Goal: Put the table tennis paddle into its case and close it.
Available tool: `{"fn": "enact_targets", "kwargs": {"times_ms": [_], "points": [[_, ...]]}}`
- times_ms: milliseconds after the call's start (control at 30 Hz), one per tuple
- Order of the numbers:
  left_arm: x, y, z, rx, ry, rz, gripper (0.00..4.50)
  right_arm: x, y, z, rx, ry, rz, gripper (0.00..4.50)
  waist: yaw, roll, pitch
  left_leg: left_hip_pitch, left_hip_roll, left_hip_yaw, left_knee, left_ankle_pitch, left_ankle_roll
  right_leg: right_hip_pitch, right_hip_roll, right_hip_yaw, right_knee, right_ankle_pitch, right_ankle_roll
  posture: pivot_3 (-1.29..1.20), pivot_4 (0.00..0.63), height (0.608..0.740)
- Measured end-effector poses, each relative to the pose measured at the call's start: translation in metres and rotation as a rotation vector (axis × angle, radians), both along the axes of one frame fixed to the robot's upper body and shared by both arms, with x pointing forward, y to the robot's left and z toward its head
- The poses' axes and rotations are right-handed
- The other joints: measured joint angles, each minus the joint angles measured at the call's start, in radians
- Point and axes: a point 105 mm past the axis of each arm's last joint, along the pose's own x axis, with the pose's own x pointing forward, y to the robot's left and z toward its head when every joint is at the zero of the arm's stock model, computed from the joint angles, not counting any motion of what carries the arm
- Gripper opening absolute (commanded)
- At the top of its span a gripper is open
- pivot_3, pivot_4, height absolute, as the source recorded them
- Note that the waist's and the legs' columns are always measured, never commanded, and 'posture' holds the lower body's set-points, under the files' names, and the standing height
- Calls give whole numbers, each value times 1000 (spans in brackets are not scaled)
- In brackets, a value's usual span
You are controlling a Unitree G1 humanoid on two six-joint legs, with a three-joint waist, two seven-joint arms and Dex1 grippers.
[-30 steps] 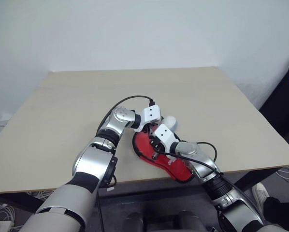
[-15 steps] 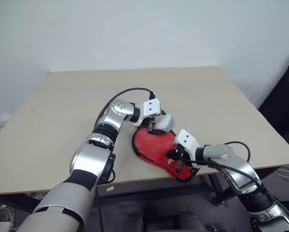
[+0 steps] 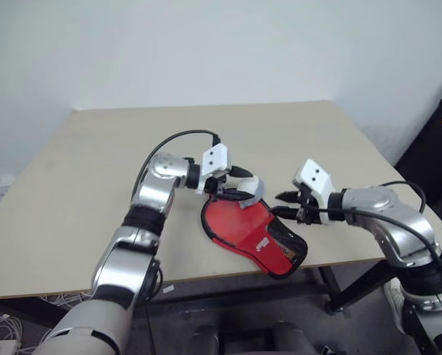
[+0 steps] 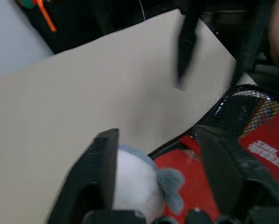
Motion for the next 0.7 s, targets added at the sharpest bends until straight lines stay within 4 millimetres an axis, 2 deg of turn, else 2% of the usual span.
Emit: {"fn": "enact_targets", "kwargs": {"times_ms": [133, 167, 300, 433, 567, 700], "points": [[-23, 8, -21, -20, 83, 58, 275, 19, 7, 12, 20, -63, -9, 4488, 0, 0, 0, 0, 0, 0, 1, 0, 0, 1, 0, 0, 0, 0, 0, 0, 0, 740], [-28, 7, -25, -26, 107, 68, 14, 24, 10, 13, 15, -79, -9, 4500, 3, 0, 0, -1, 0, 0, 1, 0, 0, 1, 0, -1, 0, 0, 0, 0, 0, 740], [-36, 5, -37, -47, 172, 130, 14, 44, 28, 12, 19, -107, -9, 4500, 2, 0, 0, 0, 0, 0, 1, 0, 0, 1, 0, -1, 0, 0, 0, 0, 0, 740], [-31, -1, -49, -77, 206, 204, 14, 61, 45, -3, -40, -120, -24, 4500, 0, 1, 0, 0, 0, 0, 1, 0, 0, 1, 0, -1, 0, 3, -5, 0, 0, 740], [-27, -6, -67, -81, 266, 254, 14, 61, 65, -27, -63, -69, 4, 4500, 0, 1, 0, 0, -1, 0, 1, 0, 0, 0, 0, -1, 0, 3, -6, 0, 0, 740], [-26, -4, -75, -71, 290, 272, 14, 63, 66, -41, -90, -45, -7, 4500, 0, 1, 0, 0, -1, 0, 1, 0, 0, 1, 0, -1, 0, 3, -6, 0, 0, 740]]}}
